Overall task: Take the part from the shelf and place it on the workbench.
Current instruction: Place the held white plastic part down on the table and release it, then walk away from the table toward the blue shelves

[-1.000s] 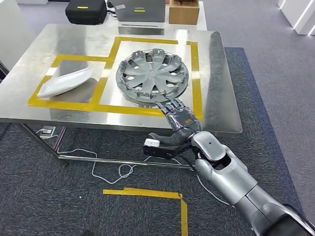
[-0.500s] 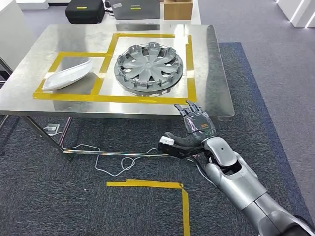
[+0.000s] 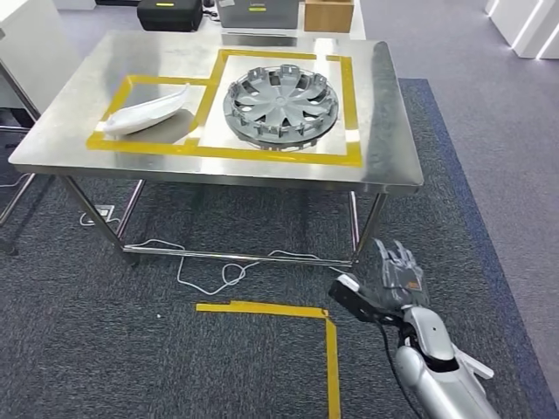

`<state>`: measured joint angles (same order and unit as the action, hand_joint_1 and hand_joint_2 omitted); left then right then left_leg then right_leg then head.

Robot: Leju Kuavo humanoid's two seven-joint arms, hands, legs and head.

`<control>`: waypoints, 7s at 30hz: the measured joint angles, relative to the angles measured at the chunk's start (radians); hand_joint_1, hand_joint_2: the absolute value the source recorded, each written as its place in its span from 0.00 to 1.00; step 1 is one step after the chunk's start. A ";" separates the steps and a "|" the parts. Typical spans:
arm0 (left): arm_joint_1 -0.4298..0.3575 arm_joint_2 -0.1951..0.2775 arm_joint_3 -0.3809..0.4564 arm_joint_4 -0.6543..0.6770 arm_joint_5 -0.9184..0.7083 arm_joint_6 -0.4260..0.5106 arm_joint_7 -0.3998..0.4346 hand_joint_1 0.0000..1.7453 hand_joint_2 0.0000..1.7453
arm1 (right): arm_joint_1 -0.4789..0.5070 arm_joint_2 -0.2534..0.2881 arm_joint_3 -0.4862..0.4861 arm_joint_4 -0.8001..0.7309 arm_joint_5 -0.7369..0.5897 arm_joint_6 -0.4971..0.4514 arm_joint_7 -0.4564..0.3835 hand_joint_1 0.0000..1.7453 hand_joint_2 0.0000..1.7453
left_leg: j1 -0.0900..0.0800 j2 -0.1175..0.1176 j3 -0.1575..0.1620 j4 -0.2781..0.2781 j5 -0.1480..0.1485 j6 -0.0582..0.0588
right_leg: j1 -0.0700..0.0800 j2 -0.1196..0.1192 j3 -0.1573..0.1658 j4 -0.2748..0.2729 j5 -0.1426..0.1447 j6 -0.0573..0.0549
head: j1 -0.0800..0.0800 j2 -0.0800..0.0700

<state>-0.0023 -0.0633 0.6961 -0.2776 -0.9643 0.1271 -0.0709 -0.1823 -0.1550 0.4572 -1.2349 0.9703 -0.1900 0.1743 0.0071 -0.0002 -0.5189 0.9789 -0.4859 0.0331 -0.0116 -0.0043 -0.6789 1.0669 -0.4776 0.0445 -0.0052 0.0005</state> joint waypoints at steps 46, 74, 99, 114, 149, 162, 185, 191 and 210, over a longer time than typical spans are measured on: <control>-0.004 -0.032 0.126 0.030 -0.065 0.094 -0.095 0.00 0.00 | 0.229 0.212 -0.676 0.864 -0.731 0.111 -0.197 0.00 0.00 | -0.006 0.010 -0.154 0.090 0.036 -0.051 | 0.001 -0.006 0.260 -0.130 -0.075 -0.057 | -0.008 0.000; -0.008 -0.068 0.149 0.044 -0.035 0.158 -0.061 0.00 0.00 | 0.226 0.224 -0.743 0.901 -0.767 0.106 -0.240 0.00 0.00 | -0.020 0.005 0.017 -0.012 0.005 -0.013 | -0.001 -0.005 0.153 -0.100 0.006 -0.023 | -0.010 0.000; 0.000 -0.124 0.149 -0.010 -0.053 0.130 -0.039 0.00 0.00 | 0.224 0.225 -0.741 0.901 -0.656 0.040 -0.228 0.00 0.00 | -0.008 -0.064 -0.051 0.000 0.057 -0.011 | -0.020 0.060 0.182 -0.061 -0.056 0.008 | -0.002 0.000; 0.004 -0.120 0.149 -0.010 -0.053 0.120 -0.038 0.00 0.00 | 0.213 0.224 -0.724 0.914 -0.616 0.044 -0.227 0.00 0.00 | -0.011 0.048 -0.053 0.075 0.015 -0.033 | -0.003 -0.090 0.196 -0.086 -0.052 -0.033 | -0.018 0.000; 0.023 -0.141 0.142 -0.053 -0.052 0.106 -0.040 0.00 0.00 | 0.204 0.221 -0.683 0.925 -0.548 0.031 -0.217 0.00 0.00 | -0.018 0.045 -0.034 0.019 0.012 -0.015 | 0.005 -0.118 0.194 -0.077 -0.061 -0.013 | -0.017 0.000; 0.030 -0.155 0.135 -0.078 -0.036 0.096 -0.038 0.00 0.00 | 0.213 0.219 -0.665 0.925 -0.527 0.021 -0.211 0.00 0.00 | -0.010 -0.123 -0.041 0.020 0.022 -0.018 | -0.014 0.094 0.152 -0.065 -0.037 -0.002 | -0.011 0.000; 0.023 -0.149 0.116 -0.083 -0.031 0.103 -0.031 0.00 0.00 | 0.201 0.201 -0.626 0.931 -0.474 0.043 -0.209 0.00 0.00 | -0.013 -0.012 -0.048 0.026 0.018 0.007 | -0.004 -0.002 0.071 0.192 -0.201 0.009 | -0.011 0.000; 0.018 -0.144 0.112 -0.081 -0.031 0.098 -0.031 0.00 0.00 | 0.200 0.176 -0.616 0.940 -0.467 0.057 -0.211 0.00 0.00 | -0.014 -0.100 -0.043 0.031 0.013 -0.001 | -0.007 0.081 0.122 -0.025 -0.034 -0.006 | -0.011 0.000; 0.011 -0.133 0.102 -0.055 -0.023 0.111 -0.036 0.00 0.00 | 0.184 0.168 -0.590 0.958 -0.455 0.057 -0.217 0.00 0.00 | -0.012 0.039 -0.051 0.033 0.014 -0.019 | 0.000 -0.112 0.198 -0.083 -0.070 0.000 | -0.019 0.000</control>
<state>0.0091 -0.1967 0.7980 -0.3322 -0.9876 0.2378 -0.1066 0.0012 0.0132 -0.1324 -0.2769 0.5153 -0.1333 -0.0426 -0.0045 0.0390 -0.5696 1.0123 -0.4721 0.0137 -0.0115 -0.1167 -0.4807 0.9842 -0.5474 0.0445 -0.0245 0.0005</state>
